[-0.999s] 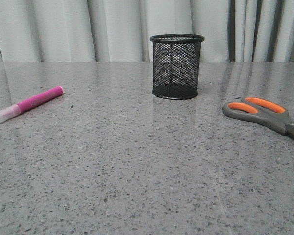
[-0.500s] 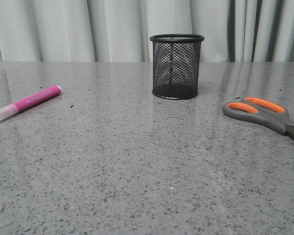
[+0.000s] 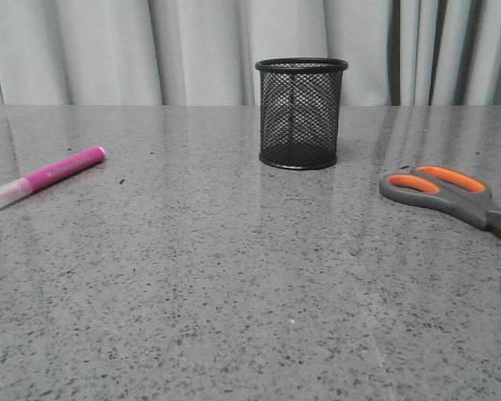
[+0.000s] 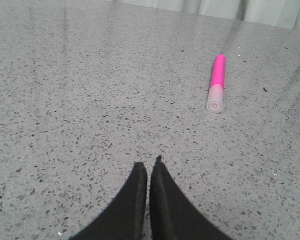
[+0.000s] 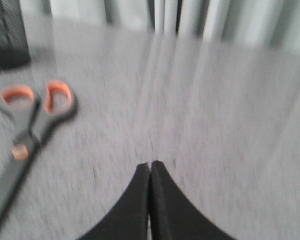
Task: Put pen and scissors into bin
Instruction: 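Move the left gripper toward the pink highlighter pen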
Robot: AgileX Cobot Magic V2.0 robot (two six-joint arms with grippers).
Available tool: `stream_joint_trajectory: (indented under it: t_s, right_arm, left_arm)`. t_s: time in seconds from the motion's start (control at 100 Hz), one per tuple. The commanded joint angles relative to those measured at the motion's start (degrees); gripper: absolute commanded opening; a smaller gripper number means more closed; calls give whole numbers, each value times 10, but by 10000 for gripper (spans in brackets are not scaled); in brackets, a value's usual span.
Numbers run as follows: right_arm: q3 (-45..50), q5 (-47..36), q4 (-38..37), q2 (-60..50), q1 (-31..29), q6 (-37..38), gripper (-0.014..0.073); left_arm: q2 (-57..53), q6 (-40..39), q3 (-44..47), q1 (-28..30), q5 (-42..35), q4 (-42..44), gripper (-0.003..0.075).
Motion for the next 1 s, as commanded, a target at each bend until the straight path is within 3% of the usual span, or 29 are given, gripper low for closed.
stream_joint_trajectory:
  t_s: [0.0,0.1,0.2,0.32,0.43,0.59,0.73,0.8,0.85,0.919,0.989]
  right_arm:
    - [5,-132,-24,-14,-3,-3,-73]
    - [5,-228,10,-14,-3,0,-73]
    - [5,-268,112,-14,-3,35,-73]
    - [5,-224,252,-14,-3,37,-73]
    - [5,-199,356,-14,-3,37,-73]
    - [5,-206,400,-14,-3,37,-73]
    - [4,-210,430,-14,-3,43,-72]
    - [-6,-192,430,-14,-3,47,-54]
    - [-16,-165,430,-14,-3,47,-23]
    - [-31,-128,430,-14,-3,47,43]
    - [-41,-102,430,-14,-2,47,122]
  left_arm:
    - [-18,-1,14,2,-31,-2,-20]
    - [-18,-2,14,2,-44,-41,-20]
    - [-18,-2,14,2,-62,-246,-20]
    - [-18,-2,14,2,-69,-430,-20]
    - [-18,-2,14,2,-113,-460,-20]
    - [-18,-2,14,2,-144,-484,-20]
    - [-18,2,9,2,-147,-597,-19]
    - [-18,78,-17,1,-122,-566,-10]
    - [-14,183,-48,0,-88,-539,23]
    - [7,290,-93,-2,-65,-525,99]
    - [46,340,-131,-4,-66,-523,179]
